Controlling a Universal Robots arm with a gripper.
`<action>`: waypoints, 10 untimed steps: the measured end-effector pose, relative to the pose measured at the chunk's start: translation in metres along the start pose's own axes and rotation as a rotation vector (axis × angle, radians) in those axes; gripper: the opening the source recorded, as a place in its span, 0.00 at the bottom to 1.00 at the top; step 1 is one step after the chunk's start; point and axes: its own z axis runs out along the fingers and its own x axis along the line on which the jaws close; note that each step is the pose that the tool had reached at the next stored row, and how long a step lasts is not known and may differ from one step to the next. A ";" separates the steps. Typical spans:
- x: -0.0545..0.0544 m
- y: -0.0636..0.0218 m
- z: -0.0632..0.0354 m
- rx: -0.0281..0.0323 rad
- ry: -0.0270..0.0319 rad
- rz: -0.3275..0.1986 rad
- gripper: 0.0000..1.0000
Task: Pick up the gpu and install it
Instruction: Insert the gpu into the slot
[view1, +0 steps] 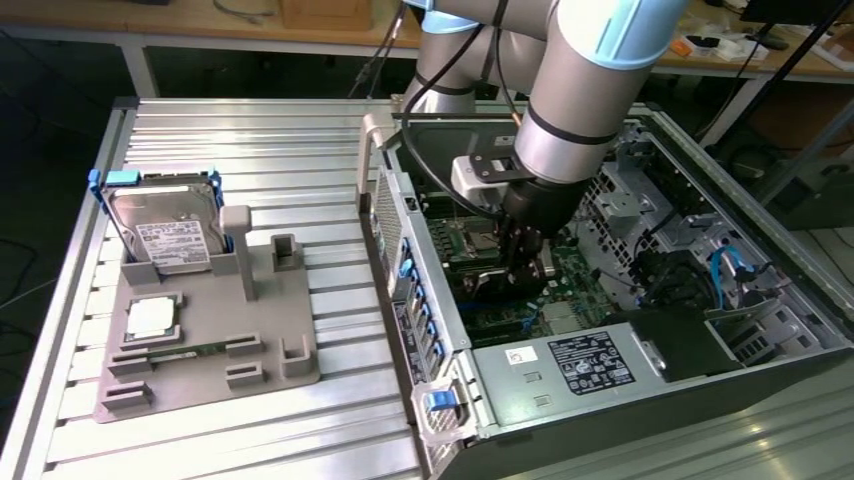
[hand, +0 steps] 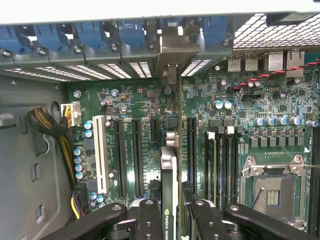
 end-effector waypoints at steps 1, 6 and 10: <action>0.000 0.0001 0.0000 0.0000 0.0000 0.000 0.27; 0.000 0.0005 0.0006 0.0003 -0.0005 0.000 0.27; 0.000 0.0006 0.0013 0.0002 -0.0008 0.000 0.27</action>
